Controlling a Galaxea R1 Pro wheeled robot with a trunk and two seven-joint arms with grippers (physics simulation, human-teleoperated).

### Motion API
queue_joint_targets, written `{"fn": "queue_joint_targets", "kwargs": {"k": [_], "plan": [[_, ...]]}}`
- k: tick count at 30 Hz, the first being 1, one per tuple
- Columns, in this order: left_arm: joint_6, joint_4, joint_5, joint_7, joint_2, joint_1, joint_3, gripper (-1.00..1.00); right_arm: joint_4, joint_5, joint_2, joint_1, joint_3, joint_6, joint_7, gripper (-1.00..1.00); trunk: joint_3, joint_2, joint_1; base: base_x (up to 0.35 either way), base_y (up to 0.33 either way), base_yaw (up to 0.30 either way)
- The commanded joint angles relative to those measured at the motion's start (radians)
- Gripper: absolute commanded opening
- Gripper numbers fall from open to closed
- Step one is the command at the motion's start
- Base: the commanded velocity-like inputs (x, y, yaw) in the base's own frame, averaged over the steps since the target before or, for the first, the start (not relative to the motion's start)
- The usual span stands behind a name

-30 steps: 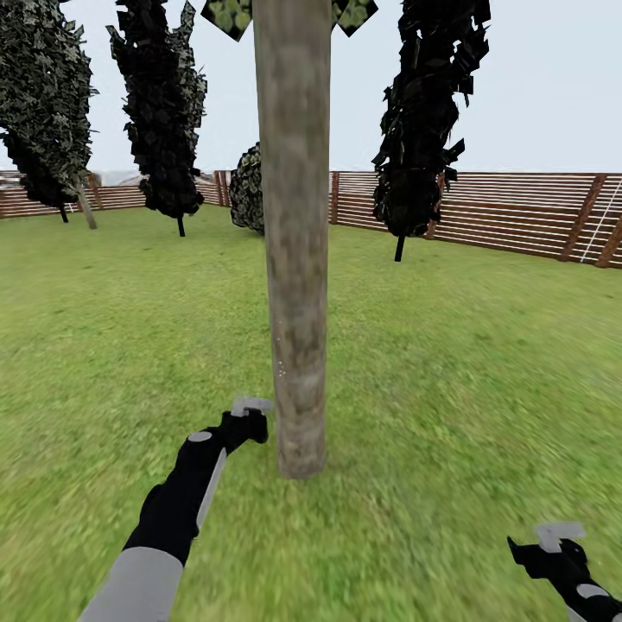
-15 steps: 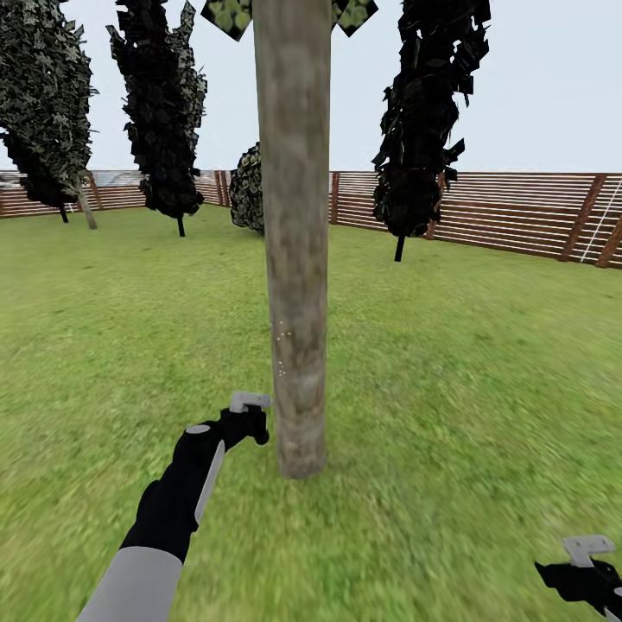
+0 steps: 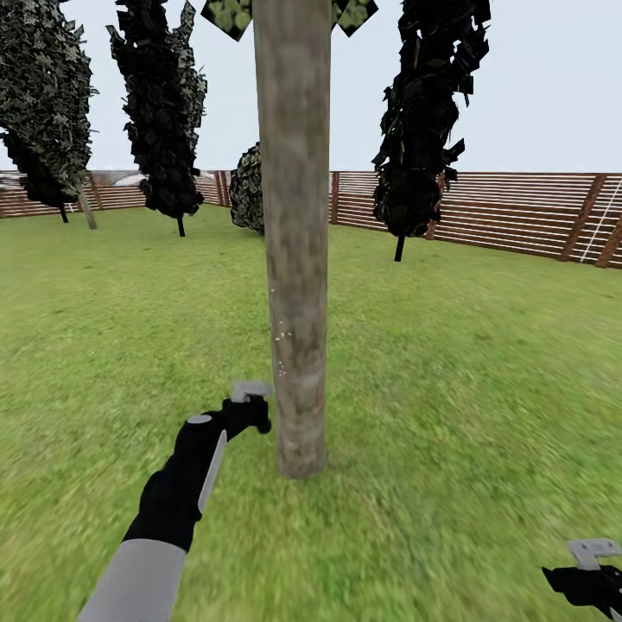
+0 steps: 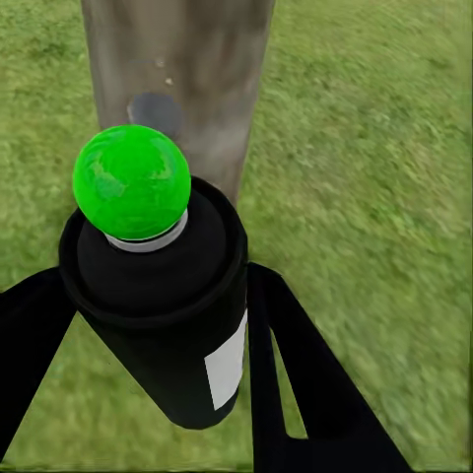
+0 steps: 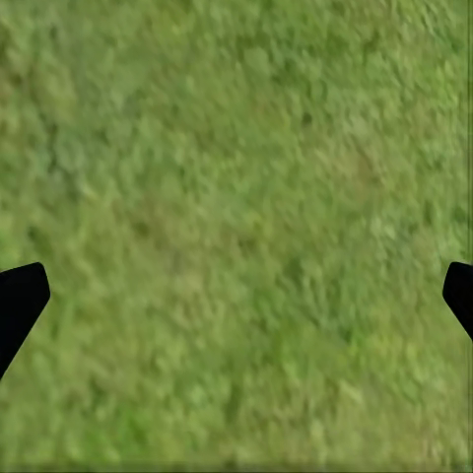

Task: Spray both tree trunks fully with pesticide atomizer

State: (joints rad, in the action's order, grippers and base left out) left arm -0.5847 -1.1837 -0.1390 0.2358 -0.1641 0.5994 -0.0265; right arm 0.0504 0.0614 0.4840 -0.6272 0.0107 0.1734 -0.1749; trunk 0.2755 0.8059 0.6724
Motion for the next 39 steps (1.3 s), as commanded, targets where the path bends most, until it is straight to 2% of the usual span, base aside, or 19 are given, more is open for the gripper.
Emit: {"fn": "queue_joint_targets", "kwargs": {"k": [1,7,13,19,21,22,23,24,25,27,30,39], "plan": [[0.001,0.013,0.000,-0.004,0.000,0.004,0.000,-1.00,0.000,0.000,0.000,0.000,0.000,0.000,0.000,1.00,0.000,0.000,0.000,0.000,0.000,0.000],[0.002,0.158,-0.001,-0.007,0.000,0.101,-0.001,-1.00,0.000,0.000,0.001,0.000,0.000,0.000,0.000,1.00,0.000,0.000,0.000,0.000,0.000,0.000],[0.000,0.174,0.001,-0.001,0.001,0.186,-0.002,-1.00,0.000,0.000,0.001,0.000,0.000,0.000,0.000,1.00,0.000,0.000,0.000,0.000,0.000,0.000],[0.003,0.138,0.004,0.004,0.006,0.195,-0.012,-1.00,-0.001,0.000,0.008,0.000,0.000,0.000,0.000,1.00,0.000,0.000,0.000,0.000,0.000,0.000],[0.003,0.131,0.004,0.005,0.006,0.195,-0.013,-1.00,0.000,0.000,0.046,0.000,0.000,0.000,0.000,1.00,0.000,0.000,0.000,0.000,0.000,0.000],[0.003,0.128,0.004,0.005,0.006,0.196,-0.013,-1.00,0.000,-0.003,0.096,0.000,-0.001,0.000,-0.002,1.00,0.000,0.000,0.000,0.000,0.000,0.000],[0.003,0.127,0.004,0.005,0.006,0.196,-0.013,-1.00,0.001,-0.012,0.130,0.000,-0.001,0.000,-0.005,1.00,0.000,0.000,0.000,0.000,0.000,0.000],[0.003,0.127,0.004,0.005,0.006,0.196,-0.013,-1.00,0.002,-0.021,0.146,0.000,-0.001,-0.001,-0.007,1.00,0.000,0.000,0.000,0.000,0.000,0.000],[0.003,0.126,0.004,0.005,0.006,0.196,-0.012,-1.00,0.002,-0.046,0.173,0.000,-0.001,-0.001,-0.011,1.00,0.000,0.000,0.000,0.000,0.000,0.000],[0.003,0.126,0.004,0.005,0.006,0.196,-0.011,-1.00,0.003,-0.106,0.202,0.001,0.000,-0.002,-0.016,1.00,0.000,0.000,0.000,0.000,0.000,0.000],[0.003,0.125,0.004,0.005,0.006,0.196,-0.011,-1.00,0.003,-0.149,0.216,0.001,0.001,-0.003,-0.020,1.00,0.000,0.000,0.000,0.000,0.000,0.000],[0.002,0.124,0.005,0.005,0.006,0.195,-0.010,-1.00,0.003,-0.165,0.228,0.001,0.000,-0.003,-0.021,1.00,0.000,0.000,0.000,0.015,0.000,0.000]]}}
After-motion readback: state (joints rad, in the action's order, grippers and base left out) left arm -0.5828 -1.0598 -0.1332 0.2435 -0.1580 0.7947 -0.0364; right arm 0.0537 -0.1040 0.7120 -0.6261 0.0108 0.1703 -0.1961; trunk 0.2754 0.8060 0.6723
